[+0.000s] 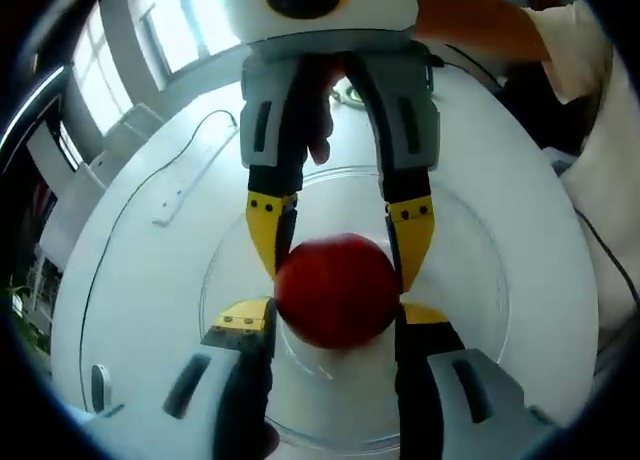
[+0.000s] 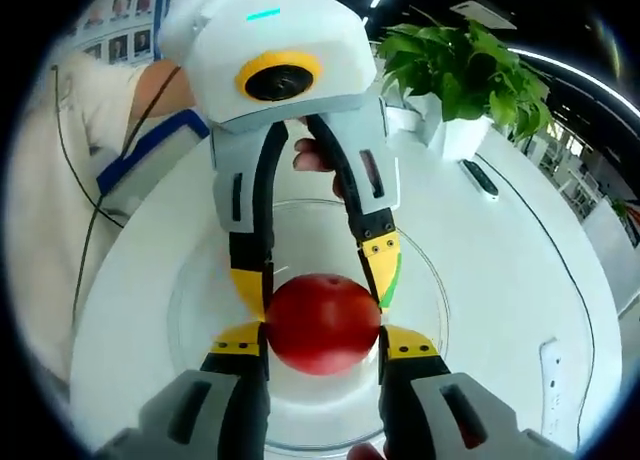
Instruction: Pick up the tomato from the tabletop place it into the food storage container close the lid and lock the latches
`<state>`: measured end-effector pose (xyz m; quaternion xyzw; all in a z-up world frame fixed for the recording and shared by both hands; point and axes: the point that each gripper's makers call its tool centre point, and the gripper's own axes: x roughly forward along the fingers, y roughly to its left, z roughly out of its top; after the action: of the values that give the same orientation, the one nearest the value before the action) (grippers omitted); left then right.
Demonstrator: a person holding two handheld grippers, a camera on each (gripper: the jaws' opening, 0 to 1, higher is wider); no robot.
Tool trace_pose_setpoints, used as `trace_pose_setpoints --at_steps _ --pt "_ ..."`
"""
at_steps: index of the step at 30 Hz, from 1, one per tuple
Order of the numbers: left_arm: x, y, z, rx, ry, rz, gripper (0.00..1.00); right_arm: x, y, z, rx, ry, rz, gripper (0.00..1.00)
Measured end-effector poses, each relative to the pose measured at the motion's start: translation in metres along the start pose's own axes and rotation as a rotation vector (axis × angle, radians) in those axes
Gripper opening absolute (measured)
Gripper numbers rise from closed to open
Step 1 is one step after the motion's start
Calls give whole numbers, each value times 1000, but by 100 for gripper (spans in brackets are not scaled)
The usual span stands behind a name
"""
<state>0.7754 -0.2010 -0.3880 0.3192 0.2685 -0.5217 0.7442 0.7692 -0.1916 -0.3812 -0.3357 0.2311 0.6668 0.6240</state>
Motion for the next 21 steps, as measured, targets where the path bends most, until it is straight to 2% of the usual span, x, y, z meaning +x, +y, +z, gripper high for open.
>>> trace_pose_setpoints --at_steps 5,9,13,15,19,21 --pt "-3 2 4 8 -16 13 37 -3 -2 0 -2 3 -11 39" --pt "-8 4 9 6 -41 26 36 -9 -5 8 28 -35 -20 40" --pt "-11 2 8 7 -41 26 36 -12 -4 8 10 -33 -27 43" --pt "-15 2 7 14 -51 31 37 -16 -2 11 5 -53 -27 45" --pt "-24 5 15 6 -106 60 37 -25 -4 22 20 -119 -50 45" --pt "-27 5 19 7 -128 64 37 -32 -4 31 27 -171 -67 45"
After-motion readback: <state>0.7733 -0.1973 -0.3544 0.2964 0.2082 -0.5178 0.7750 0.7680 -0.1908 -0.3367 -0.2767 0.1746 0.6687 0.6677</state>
